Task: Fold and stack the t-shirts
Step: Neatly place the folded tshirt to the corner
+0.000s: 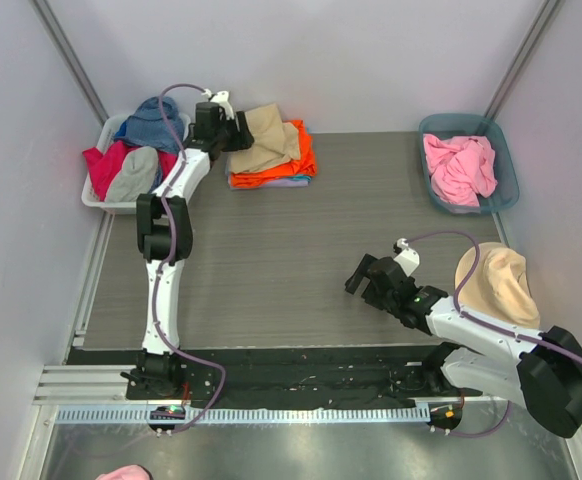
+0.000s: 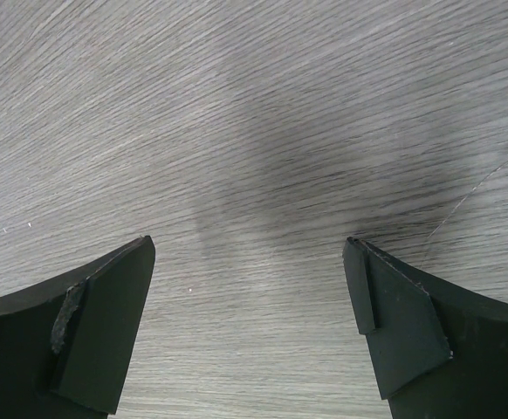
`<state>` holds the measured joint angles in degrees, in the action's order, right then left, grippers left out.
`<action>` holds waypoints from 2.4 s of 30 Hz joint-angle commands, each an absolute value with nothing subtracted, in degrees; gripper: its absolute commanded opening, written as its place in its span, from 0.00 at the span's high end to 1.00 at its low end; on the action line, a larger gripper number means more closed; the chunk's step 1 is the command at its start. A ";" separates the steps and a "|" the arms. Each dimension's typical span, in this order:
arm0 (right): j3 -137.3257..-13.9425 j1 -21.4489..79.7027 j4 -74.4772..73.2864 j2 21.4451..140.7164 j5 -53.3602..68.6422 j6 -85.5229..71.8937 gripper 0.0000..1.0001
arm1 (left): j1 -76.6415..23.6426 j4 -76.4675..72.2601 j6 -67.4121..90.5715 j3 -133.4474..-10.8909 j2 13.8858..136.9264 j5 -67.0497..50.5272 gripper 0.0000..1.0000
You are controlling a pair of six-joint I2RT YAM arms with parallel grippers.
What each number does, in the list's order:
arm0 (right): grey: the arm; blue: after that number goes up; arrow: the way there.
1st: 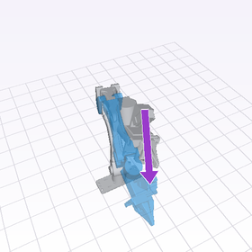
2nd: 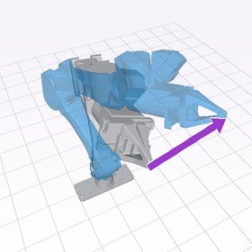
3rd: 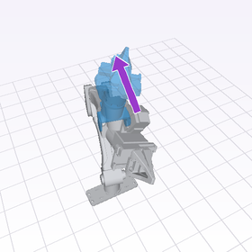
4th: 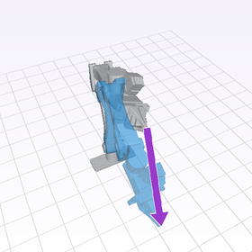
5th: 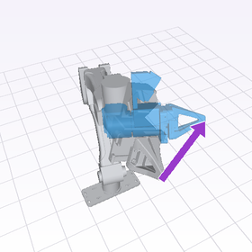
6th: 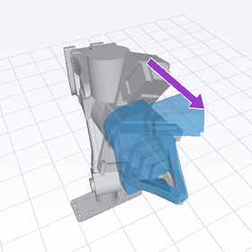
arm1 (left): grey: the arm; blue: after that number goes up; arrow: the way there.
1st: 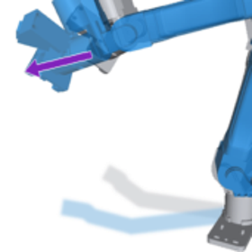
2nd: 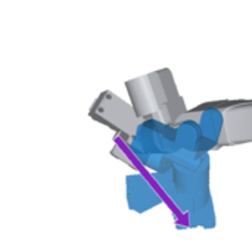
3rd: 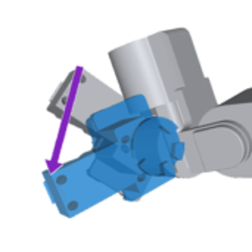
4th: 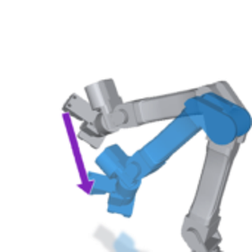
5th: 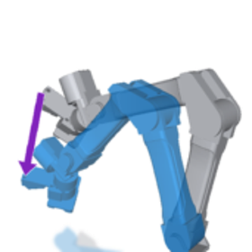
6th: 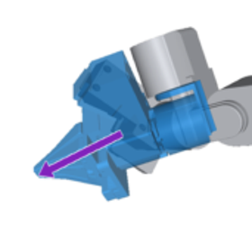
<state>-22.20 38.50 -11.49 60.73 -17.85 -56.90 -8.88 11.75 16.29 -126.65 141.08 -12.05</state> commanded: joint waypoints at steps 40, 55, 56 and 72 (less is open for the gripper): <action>-98.15 24.00 -2.29 123.82 22.14 -14.07 0.00 | -8.44 2.38 29.97 -85.79 109.95 0.26 0.00; -130.17 24.00 4.47 144.22 26.89 -22.84 0.00 | -8.53 0.26 32.17 -81.48 108.46 -2.37 0.00; -130.78 24.08 5.61 144.84 26.46 -23.81 0.00 | -8.44 0.35 32.25 -81.39 108.37 -2.46 0.00; -136.85 23.12 15.02 154.77 24.61 -31.38 0.01 | -8.53 -4.48 33.05 -78.31 108.37 -3.16 0.00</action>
<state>-134.47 23.53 8.32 155.26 25.15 -29.04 -8.71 -0.32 32.62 -78.41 110.83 -2.33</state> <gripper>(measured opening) 0.994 0.996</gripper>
